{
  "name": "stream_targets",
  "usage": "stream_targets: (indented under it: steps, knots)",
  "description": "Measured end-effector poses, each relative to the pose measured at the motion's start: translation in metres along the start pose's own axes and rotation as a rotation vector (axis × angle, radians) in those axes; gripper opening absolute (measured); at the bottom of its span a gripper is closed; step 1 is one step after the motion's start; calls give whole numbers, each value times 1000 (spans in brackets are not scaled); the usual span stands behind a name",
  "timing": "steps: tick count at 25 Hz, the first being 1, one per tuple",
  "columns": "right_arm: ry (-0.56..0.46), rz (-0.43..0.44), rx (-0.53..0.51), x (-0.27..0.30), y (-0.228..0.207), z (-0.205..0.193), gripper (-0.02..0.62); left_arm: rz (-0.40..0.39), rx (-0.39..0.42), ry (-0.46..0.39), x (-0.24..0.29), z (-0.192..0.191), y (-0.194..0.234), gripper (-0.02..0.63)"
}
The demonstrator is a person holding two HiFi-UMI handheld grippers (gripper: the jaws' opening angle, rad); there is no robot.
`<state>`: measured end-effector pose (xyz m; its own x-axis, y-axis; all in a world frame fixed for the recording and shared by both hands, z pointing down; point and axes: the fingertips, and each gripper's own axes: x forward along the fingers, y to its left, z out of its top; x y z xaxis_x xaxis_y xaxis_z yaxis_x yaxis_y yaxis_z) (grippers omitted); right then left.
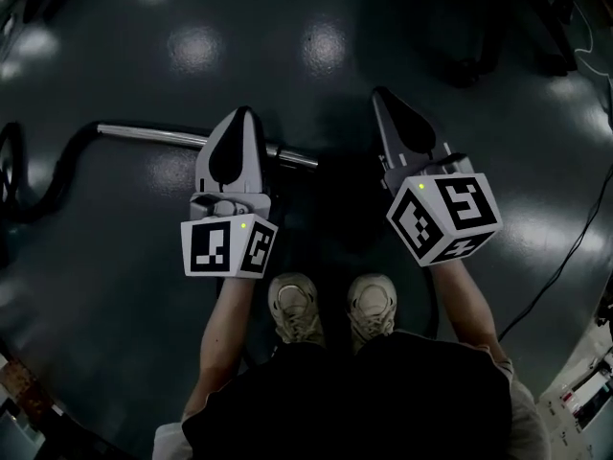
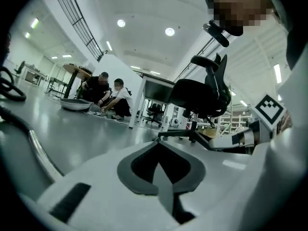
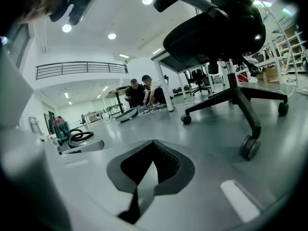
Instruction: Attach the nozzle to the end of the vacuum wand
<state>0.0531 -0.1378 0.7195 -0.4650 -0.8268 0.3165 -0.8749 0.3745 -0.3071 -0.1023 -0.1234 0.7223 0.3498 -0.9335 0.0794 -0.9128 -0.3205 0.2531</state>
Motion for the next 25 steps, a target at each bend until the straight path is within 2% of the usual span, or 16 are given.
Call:
stream_targets:
  steps: [2,4,8,13,19,25]
  knots:
    - [-11,-4,-6,6,-2,-8,7,-5,-52,-27,5,-5,1,3]
    - [-20,1,-25,13,1,-13,8,-14,-55,-35,10,-9,1,3]
    - [-32,35,-36,27,7,-19,8,-21,18,0,21,-20,-1,3]
    - [-44,35,-17,48,4,-29,8,-59,86,-27,36,-17,-8,3]
    - [-48,4,79,61,-4,-29,8,-42,172,19,42,-19,-9,3]
    - [-4,-1,88,72,-9,-35,8,-61,170,23,45,-22,-7,3]
